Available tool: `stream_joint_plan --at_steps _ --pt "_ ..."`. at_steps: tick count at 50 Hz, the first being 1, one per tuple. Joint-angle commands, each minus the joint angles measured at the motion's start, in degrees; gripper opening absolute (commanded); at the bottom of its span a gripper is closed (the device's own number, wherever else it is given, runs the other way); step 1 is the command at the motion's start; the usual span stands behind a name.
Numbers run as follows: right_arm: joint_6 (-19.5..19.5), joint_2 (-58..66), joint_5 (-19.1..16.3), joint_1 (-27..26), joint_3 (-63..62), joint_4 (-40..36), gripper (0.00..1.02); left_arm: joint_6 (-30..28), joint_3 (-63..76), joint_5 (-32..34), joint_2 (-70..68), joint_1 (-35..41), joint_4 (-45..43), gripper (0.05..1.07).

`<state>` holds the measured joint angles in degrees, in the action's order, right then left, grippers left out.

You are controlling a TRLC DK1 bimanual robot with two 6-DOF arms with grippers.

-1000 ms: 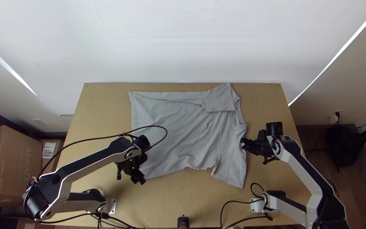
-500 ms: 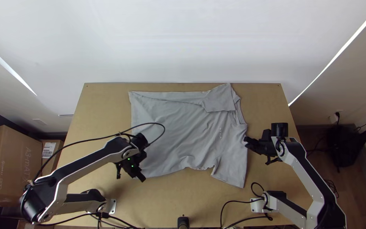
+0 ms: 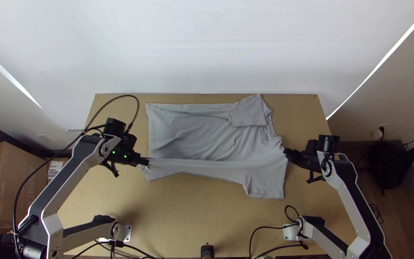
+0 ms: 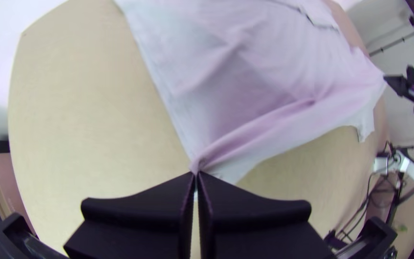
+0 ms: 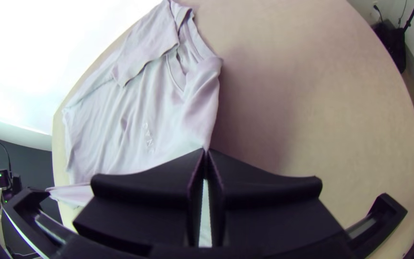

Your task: Fold the t-shirt

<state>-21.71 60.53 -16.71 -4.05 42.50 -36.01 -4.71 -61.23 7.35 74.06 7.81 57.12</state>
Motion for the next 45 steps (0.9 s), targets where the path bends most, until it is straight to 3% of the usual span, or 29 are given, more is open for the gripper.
stream_joint_plan --at_steps 1,6,19,29,45 --pt "1.5 -1.47 1.15 -2.19 2.67 1.12 0.02 0.32 -2.14 0.2 -0.76 -4.39 -1.4 0.08" --pt "3.87 -2.61 2.03 -2.54 5.31 1.12 0.02 0.58 -3.89 0.29 -1.2 -7.02 -2.1 0.08" --pt "5.02 -2.7 2.12 0.28 20.34 1.47 0.02 2.95 -14.88 0.2 -4.54 -10.01 -5.36 0.08" --pt "7.21 -0.5 2.38 1.33 30.45 7.09 0.02 5.15 -24.81 -0.94 -6.39 -10.27 -12.65 0.08" --pt "8.53 14.44 6.07 2.21 53.48 10.35 0.02 6.2 -43.53 -5.07 3.37 -10.36 -15.81 0.08"
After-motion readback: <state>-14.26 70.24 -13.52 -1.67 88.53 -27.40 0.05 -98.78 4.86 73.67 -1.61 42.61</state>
